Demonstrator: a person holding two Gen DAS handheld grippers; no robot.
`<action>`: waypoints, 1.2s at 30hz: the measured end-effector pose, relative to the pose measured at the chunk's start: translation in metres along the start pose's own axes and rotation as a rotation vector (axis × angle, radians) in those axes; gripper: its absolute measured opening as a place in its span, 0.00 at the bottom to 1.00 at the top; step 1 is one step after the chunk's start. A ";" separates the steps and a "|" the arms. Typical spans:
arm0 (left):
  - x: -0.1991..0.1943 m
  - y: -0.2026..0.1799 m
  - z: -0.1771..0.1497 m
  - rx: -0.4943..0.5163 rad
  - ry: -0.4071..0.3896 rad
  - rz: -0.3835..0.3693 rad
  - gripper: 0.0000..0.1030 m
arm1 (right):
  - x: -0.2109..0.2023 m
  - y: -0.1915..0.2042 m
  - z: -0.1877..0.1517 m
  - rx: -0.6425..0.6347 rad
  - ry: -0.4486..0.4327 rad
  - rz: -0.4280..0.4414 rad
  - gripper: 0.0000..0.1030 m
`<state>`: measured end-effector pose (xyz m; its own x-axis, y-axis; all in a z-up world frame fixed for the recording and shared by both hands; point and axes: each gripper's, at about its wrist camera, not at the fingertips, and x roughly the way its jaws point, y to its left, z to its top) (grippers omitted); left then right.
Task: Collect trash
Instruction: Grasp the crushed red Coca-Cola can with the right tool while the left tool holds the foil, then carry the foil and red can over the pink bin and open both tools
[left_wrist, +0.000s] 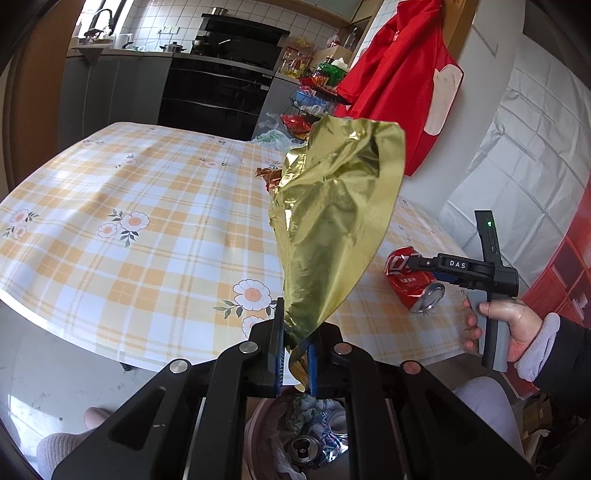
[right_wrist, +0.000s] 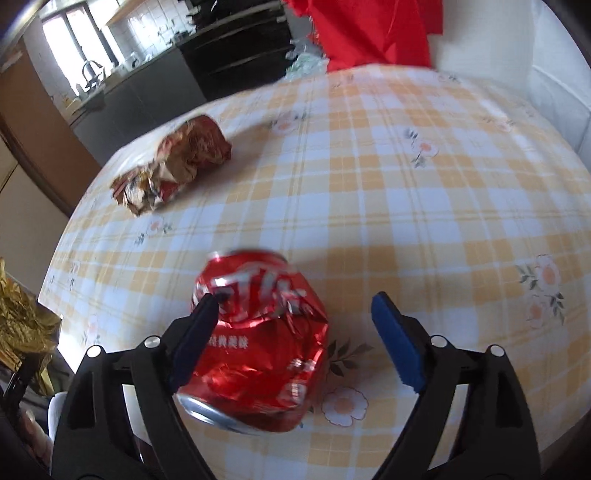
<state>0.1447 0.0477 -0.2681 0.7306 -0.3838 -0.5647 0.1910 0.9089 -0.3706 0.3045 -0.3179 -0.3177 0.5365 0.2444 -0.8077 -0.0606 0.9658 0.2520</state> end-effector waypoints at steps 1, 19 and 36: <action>0.001 0.000 -0.001 -0.001 0.004 -0.002 0.10 | 0.005 0.000 -0.001 0.000 0.017 0.009 0.74; -0.020 -0.021 0.002 0.004 -0.004 -0.037 0.10 | -0.096 0.054 0.000 -0.020 -0.234 0.236 0.12; -0.059 -0.075 -0.052 0.086 0.096 -0.139 0.10 | -0.223 0.080 -0.083 -0.074 -0.398 0.312 0.12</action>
<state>0.0534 -0.0065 -0.2452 0.6284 -0.5164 -0.5818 0.3437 0.8552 -0.3879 0.1105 -0.2874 -0.1617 0.7618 0.4838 -0.4308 -0.3202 0.8593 0.3988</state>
